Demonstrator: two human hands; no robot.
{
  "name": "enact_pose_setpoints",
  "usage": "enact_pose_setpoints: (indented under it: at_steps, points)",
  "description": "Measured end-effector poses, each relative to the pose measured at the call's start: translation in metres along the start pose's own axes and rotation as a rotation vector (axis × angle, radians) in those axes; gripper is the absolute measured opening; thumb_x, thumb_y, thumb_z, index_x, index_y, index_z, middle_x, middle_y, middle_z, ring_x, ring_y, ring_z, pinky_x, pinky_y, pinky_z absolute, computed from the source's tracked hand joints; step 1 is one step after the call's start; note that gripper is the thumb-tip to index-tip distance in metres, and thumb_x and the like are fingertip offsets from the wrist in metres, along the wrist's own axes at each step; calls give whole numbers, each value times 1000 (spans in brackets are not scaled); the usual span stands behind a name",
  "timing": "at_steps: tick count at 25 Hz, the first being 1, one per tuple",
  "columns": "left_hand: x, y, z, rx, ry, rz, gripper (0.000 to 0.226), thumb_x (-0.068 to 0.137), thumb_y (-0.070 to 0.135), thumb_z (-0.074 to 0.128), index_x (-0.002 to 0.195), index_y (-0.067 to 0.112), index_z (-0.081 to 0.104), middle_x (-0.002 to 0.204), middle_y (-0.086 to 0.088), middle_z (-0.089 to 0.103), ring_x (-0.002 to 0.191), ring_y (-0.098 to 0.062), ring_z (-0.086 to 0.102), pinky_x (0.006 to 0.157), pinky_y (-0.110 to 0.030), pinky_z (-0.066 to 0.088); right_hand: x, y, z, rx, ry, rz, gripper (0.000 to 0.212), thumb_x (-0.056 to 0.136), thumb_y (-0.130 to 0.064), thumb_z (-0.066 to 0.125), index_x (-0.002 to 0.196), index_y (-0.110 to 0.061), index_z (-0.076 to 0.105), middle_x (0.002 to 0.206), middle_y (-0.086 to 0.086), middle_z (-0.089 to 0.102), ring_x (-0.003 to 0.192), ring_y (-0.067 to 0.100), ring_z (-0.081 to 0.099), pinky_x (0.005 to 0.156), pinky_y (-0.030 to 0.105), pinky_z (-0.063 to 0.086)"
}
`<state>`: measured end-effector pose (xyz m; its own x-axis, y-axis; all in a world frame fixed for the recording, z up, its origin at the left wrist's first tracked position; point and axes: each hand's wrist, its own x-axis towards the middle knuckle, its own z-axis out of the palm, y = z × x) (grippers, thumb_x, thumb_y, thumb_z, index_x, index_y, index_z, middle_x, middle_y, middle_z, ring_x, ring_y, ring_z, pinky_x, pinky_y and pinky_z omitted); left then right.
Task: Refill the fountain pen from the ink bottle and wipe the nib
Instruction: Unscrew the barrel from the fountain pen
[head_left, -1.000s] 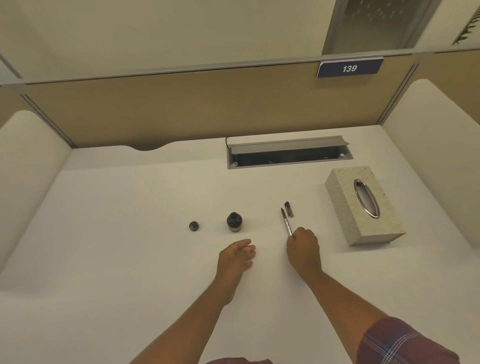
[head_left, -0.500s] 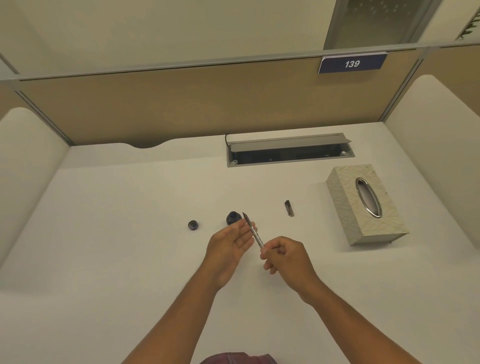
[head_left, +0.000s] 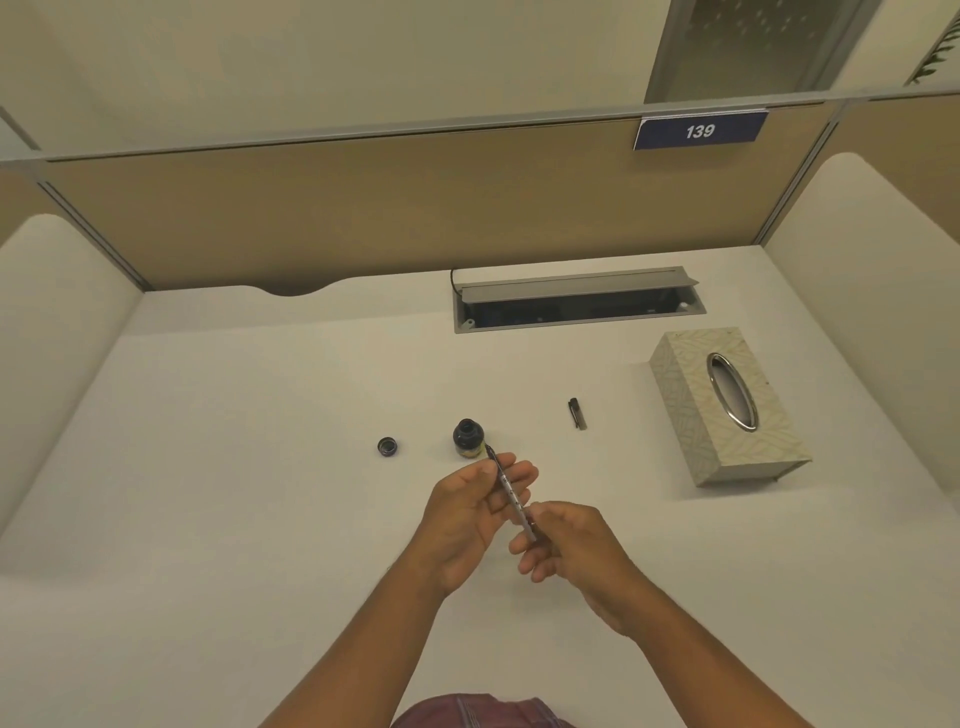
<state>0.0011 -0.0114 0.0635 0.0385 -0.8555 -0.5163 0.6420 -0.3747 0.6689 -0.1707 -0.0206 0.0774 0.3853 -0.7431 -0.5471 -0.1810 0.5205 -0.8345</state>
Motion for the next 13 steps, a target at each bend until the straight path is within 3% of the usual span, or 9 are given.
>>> enact_pose_setpoints:
  at_steps: [4,13]
  points:
    - [-5,0,-1,24,-11,-4,32,115,16,43,131,-5,62,128,-24,76,124,-35,73,110,-47,53,-3,1,1,74,-81,42,29,107,-19,52,108,-3,76,88,13,77,73,22,68,69,33,54]
    - [-10,-3,1,23,84,28,28,115,14,43,123,-1,66,120,-22,80,118,-28,77,109,-42,52,-7,2,14,-58,205,-71,13,96,-16,72,88,-12,81,77,9,80,66,19,71,66,28,62]
